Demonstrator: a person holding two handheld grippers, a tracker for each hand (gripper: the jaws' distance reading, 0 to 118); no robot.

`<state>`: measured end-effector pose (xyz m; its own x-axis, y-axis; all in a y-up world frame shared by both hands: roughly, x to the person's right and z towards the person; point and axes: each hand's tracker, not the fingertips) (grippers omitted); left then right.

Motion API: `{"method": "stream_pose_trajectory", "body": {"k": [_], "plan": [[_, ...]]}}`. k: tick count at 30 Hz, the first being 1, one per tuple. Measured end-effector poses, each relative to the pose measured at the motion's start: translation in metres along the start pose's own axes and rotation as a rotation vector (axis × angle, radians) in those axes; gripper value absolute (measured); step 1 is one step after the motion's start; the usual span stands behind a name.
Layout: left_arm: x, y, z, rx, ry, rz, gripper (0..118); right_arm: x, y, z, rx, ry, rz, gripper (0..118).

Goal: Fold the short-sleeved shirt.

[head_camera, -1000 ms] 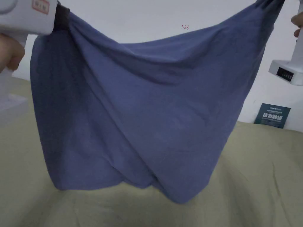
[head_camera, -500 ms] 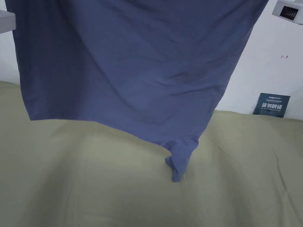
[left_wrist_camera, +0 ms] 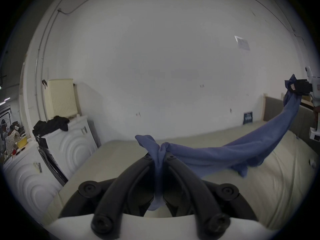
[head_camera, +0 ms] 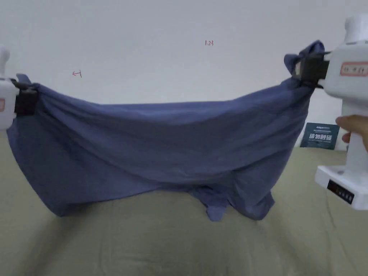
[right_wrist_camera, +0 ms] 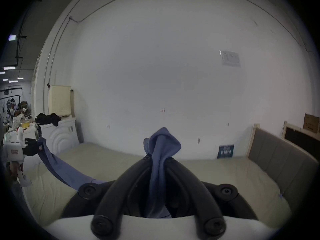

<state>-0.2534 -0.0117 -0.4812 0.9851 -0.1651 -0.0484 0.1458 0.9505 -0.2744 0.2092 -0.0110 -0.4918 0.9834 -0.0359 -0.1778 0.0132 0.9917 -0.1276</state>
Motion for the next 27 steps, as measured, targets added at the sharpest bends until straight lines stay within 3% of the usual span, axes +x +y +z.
{"method": "stream_pose_trajectory", "body": {"k": [1,2,5,6,7,17,27], "plan": [[0.001,-0.001,0.0,-0.014,-0.016,-0.002,7,0.002,-0.011,0.009,-0.044,0.01,-0.021,8],[-0.028,-0.061,0.011,-0.045,-0.031,-0.015,7,0.003,-0.02,0.018,-0.068,0.015,-0.023,8],[-0.023,-0.06,0.016,-0.083,-0.069,-0.037,7,0.004,-0.051,0.049,-0.115,0.016,-0.05,8],[-0.027,-0.116,0.064,-0.09,-0.077,-0.025,7,0.004,-0.061,0.059,-0.139,0.015,-0.064,8],[-0.025,-0.129,0.077,-0.114,-0.093,-0.03,7,0.004,-0.072,0.069,-0.147,0.016,-0.072,8],[-0.004,-0.223,0.167,-0.257,-0.164,0.002,7,0.01,-0.178,0.178,-0.297,0.001,-0.158,8],[0.018,-0.305,0.21,-0.447,-0.251,-0.043,7,0.032,-0.244,0.228,-0.442,-0.074,-0.266,8]]}}
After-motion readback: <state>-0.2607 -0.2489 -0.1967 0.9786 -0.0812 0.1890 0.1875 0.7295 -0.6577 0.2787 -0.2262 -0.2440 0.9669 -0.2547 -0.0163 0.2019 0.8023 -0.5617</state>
